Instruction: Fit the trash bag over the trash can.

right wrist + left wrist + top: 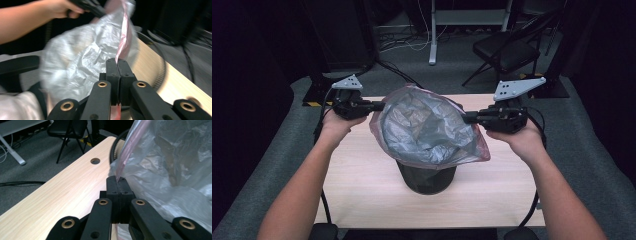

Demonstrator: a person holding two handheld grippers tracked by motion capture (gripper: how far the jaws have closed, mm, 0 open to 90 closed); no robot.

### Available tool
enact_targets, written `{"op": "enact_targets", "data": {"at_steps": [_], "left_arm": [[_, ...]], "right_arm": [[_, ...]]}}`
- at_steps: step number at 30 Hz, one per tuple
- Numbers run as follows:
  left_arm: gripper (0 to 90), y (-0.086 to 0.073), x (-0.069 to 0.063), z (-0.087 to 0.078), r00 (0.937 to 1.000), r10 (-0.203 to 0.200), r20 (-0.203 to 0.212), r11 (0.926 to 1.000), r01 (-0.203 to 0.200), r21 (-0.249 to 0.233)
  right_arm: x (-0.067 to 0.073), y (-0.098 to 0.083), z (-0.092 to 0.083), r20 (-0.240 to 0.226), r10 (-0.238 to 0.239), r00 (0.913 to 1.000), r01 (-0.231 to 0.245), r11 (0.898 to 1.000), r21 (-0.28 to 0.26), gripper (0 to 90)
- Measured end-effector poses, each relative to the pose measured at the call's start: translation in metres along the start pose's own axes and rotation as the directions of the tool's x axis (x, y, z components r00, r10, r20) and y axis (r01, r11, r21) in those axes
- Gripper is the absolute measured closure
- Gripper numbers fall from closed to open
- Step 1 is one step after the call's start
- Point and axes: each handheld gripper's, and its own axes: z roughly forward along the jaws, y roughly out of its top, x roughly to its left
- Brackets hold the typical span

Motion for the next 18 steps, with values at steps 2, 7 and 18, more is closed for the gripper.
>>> {"op": "enact_targets", "data": {"at_steps": [2,7,18], "left_arm": [[89.9,-0.001,0.004,0.005,0.9999,-0.015,-0.006,0.9999,0.015,-0.004],[89.9,-0.002,0.011,0.02,0.9992,-0.037,-0.013,0.9992,0.037,0.014],[89.8,-0.013,0.014,0.049,0.9958,-0.078,0.048,0.9961,0.075,0.045]], "right_arm": [[-0.012,-0.005,0.004,0.048,0.018,0.9987,-0.018,1.0,0.009,88.6],[-0.044,-0.015,0.017,0.134,0.072,0.9883,-0.079,0.996,0.044,88.6],[-0.081,-0.043,0.055,0.188,0.145,0.9715,-0.163,0.983,0.085,88.6]]}}
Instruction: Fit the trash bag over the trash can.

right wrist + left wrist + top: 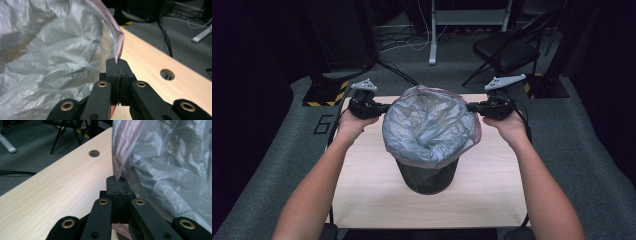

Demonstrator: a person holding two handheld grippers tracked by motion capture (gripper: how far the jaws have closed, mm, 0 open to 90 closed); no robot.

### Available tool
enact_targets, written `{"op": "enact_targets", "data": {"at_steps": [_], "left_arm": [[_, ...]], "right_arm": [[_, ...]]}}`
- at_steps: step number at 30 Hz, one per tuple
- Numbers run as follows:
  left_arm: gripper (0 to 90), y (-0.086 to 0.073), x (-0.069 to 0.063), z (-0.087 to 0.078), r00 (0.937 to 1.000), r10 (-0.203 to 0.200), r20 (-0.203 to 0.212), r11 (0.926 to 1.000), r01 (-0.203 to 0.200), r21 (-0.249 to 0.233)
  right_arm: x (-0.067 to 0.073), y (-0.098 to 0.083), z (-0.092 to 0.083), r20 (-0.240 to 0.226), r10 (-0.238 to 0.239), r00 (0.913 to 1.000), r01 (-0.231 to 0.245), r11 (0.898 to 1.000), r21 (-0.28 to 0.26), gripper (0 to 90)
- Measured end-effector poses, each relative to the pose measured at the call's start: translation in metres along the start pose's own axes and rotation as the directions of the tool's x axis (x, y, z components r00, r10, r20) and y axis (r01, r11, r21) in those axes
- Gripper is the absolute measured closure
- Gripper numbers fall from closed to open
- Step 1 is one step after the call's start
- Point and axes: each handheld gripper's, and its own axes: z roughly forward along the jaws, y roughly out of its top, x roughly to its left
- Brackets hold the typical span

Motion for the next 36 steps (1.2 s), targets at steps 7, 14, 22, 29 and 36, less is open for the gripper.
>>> {"op": "enact_targets", "data": {"at_steps": [7,14,22,29,36], "left_arm": [[89.9,-0.006,-0.006,-0.004,0.9985,0.002,0.054,1.0,-0.002,0.007],[89.9,-0.028,-0.015,-0.012,0.9927,0.024,0.118,0.9963,-0.034,0.079],[89.9,-0.04,-0.014,-0.013,0.9949,-0.025,0.097,0.9976,0.019,0.067],[89.9,-0.045,-0.018,0.002,0.9986,-0.013,0.052,0.9869,0.004,0.161],[89.8,-0.065,-0.01,-0.004,0.9963,-0.056,0.066,0.9903,0.047,0.131]], "right_arm": [[0.008,-0.005,0.016,-0.071,-0.002,0.9974,0.004,1.0,0.024,88.9],[0.02,-0.018,0.02,-0.177,0.02,0.9839,-0.016,1.0,0.025,89.2],[0.025,-0.026,0.022,-0.183,0.026,0.9828,-0.023,0.999,0.023,89.1],[0.015,-0.044,0.034,-0.131,0.053,0.99,-0.036,0.992,0.125,89.2],[0.014,-0.057,0.029,-0.133,0.06,0.9893,-0.044,0.992,0.12,89.1]]}}
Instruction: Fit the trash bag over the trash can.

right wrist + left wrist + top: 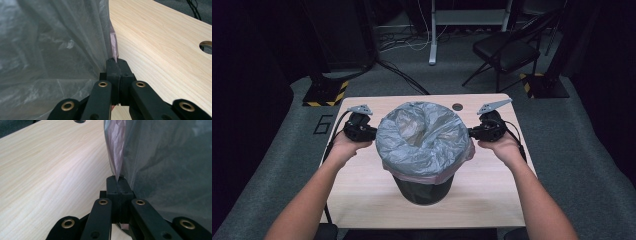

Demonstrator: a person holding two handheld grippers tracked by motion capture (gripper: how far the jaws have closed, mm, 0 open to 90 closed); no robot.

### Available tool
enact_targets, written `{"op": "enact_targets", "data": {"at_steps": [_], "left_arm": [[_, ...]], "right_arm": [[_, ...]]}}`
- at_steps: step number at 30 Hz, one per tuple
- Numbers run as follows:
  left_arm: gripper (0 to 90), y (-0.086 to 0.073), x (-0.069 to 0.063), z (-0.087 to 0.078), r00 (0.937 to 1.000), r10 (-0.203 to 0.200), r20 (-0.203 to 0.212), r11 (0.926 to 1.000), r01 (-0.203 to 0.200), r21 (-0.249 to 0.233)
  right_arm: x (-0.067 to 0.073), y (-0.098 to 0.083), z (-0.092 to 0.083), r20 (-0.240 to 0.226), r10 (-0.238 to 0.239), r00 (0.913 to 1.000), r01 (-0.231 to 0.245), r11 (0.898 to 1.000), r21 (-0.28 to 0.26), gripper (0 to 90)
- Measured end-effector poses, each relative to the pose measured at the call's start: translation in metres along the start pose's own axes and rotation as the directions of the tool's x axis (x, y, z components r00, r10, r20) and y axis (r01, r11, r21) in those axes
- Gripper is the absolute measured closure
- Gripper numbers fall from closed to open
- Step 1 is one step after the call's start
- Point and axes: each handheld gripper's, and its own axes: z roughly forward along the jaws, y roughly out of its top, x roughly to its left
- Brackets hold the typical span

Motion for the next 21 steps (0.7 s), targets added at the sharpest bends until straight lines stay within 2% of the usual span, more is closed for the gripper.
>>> {"op": "enact_targets", "data": {"at_steps": [6,7,8,10,12,14,18,21], "left_arm": [[88.8,-0.01,0.001,0.001,0.9999,-0.016,-0.002,0.9999,0.016,-0.003],[86.9,-0.01,-0.001,-0.002,0.9999,-0.008,-0.012,1.0,0.008,-0.005],[81.0,-0.011,-0.003,-0.006,0.9999,-0.008,-0.013,0.9999,0.007,-0.013],[75.0,-0.012,-0.007,-0.017,0.9998,0.009,-0.018,0.9996,-0.009,-0.027],[69.3,-0.013,-0.011,-0.028,0.9994,0.02,-0.03,0.9988,-0.021,-0.044],[59.5,-0.014,-0.016,-0.038,0.9992,0.021,-0.034,0.9981,-0.023,-0.058],[52.3,-0.019,-0.031,-0.053,0.998,0.062,-0.015,0.9947,-0.063,-0.081],[50.7,-0.023,-0.048,-0.061,0.9943,0.107,-0.008,0.9907,-0.107,-0.084]], "right_arm": [[0.004,-0.004,0.003,0.018,-0.015,0.9997,0.015,1.0,0.019,87.5],[0.005,-0.004,0.003,0.025,-0.018,0.9995,0.017,1.0,0.019,82.6],[0.006,-0.004,0.0,0.051,-0.021,0.9985,0.021,1.0,0.015,72.5],[0.007,-0.004,-0.008,0.08,-0.002,0.9968,0.002,1.0,-0.008,59.5],[0.008,-0.005,-0.02,0.101,0.002,0.9949,0.002,0.999,-0.036,53.6],[0.01,-0.006,-0.034,0.118,0.01,0.993,-0.003,0.998,-0.06,47.3],[0.018,-0.01,-0.056,0.136,0.003,0.9907,0.01,0.995,-0.098,45.1],[0.033,-0.016,-0.068,0.094,-0.034,0.995,0.044,0.993,-0.112,45.1]]}}
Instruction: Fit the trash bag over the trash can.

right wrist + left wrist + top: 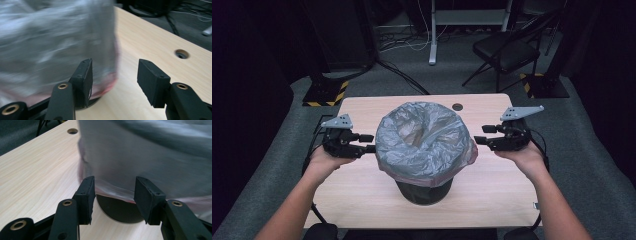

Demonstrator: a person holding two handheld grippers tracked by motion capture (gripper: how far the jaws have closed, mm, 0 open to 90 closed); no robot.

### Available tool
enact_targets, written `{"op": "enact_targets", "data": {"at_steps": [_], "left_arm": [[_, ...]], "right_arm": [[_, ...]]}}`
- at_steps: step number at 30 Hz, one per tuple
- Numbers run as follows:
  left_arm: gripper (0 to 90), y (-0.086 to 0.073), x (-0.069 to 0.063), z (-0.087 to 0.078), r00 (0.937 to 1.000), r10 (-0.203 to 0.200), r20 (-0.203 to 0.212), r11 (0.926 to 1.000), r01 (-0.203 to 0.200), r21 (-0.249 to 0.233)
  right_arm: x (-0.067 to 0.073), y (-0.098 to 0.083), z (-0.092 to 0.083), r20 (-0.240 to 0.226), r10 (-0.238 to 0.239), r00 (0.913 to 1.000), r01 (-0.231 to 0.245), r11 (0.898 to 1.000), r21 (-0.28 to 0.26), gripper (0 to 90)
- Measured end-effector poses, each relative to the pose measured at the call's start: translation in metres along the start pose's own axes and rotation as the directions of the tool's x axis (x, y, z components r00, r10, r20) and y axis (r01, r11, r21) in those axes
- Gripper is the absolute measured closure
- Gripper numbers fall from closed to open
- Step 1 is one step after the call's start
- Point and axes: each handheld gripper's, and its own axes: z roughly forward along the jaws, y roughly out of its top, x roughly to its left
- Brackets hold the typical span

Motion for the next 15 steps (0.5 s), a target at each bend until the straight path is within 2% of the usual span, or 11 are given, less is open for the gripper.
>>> {"op": "enact_targets", "data": {"at_steps": [3,6,9,11,13,15], "left_arm": [[49.5,-0.003,-0.01,-0.006,0.9995,0.028,0.011,0.9996,-0.028,-0.006],[47.0,-0.005,-0.017,-0.01,0.9991,0.038,0.019,0.9992,-0.038,-0.012],[44.3,-0.006,-0.029,-0.011,0.9967,0.049,0.065,0.9987,-0.048,-0.016],[42.5,-0.006,-0.035,-0.01,0.992,0.063,0.11,0.9978,-0.061,-0.027],[41.8,-0.005,-0.039,-0.008,0.9892,0.075,0.126,0.997,-0.071,-0.031],[41.3,-0.005,-0.042,-0.005,0.9874,0.077,0.138,0.9969,-0.074,-0.028]], "right_arm": [[0.018,-0.003,-0.006,-0.029,-0.043,0.9987,0.043,0.999,-0.002,42.6],[0.033,-0.007,-0.009,-0.055,-0.064,0.9964,0.064,0.998,-0.007,39.4],[0.042,-0.009,-0.007,-0.095,-0.068,0.9932,0.068,0.998,-0.003,37.3],[0.046,-0.01,-0.005,-0.125,-0.072,0.9895,0.072,0.997,0.0,36.0],[0.051,-0.01,-0.002,-0.148,-0.076,0.986,0.078,0.997,0.007,35.1],[0.054,-0.01,0.002,-0.145,-0.08,0.9861,0.083,0.996,0.014,34.4]]}}
